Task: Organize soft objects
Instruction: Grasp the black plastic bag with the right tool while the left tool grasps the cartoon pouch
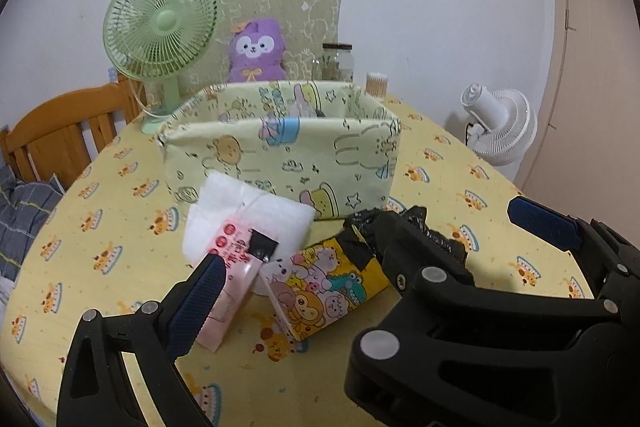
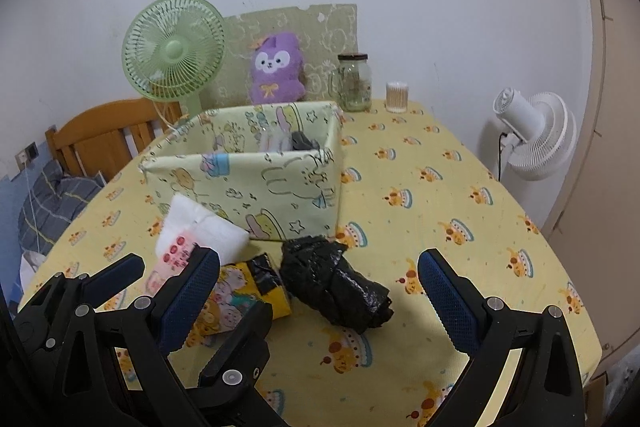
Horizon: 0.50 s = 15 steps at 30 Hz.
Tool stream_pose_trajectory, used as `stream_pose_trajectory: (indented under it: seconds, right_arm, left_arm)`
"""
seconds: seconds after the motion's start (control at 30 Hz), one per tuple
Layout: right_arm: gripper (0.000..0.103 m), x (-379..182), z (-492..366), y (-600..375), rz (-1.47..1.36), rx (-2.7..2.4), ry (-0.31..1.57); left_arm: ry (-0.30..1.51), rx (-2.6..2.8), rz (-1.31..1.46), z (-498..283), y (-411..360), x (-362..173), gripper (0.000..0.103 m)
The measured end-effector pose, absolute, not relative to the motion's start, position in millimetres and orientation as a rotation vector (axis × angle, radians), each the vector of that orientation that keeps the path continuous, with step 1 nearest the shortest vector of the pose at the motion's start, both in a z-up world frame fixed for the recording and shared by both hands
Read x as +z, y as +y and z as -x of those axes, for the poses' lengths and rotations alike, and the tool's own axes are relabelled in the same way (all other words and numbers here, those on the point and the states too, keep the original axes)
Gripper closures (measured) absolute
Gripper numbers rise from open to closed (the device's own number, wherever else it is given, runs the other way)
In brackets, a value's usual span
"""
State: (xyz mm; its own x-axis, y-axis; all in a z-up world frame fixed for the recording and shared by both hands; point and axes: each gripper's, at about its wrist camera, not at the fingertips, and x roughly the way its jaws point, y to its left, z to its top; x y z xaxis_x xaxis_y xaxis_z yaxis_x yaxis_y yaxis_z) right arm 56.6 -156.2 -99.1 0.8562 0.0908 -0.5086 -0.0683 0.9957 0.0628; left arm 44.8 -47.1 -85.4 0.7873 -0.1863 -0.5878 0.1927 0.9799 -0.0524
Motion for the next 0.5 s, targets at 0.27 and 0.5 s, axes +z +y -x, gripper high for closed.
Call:
stream_pose_trajectory:
  seconds: [0.27,0.5]
  right_arm:
    - [0.003,-119.6,-70.8,-163.8,-0.063,0.072,0.601]
    - [0.008,-131.1,-81.1,-167.2,-0.073,0.065,0.645]
  left_arm:
    - [0.689,-0.215,-0.015,-56.9,-53.1,-103.5,0.003]
    - [0.702,-0.192,-0.049,-63.9,-60.0,-110.7,0.004]
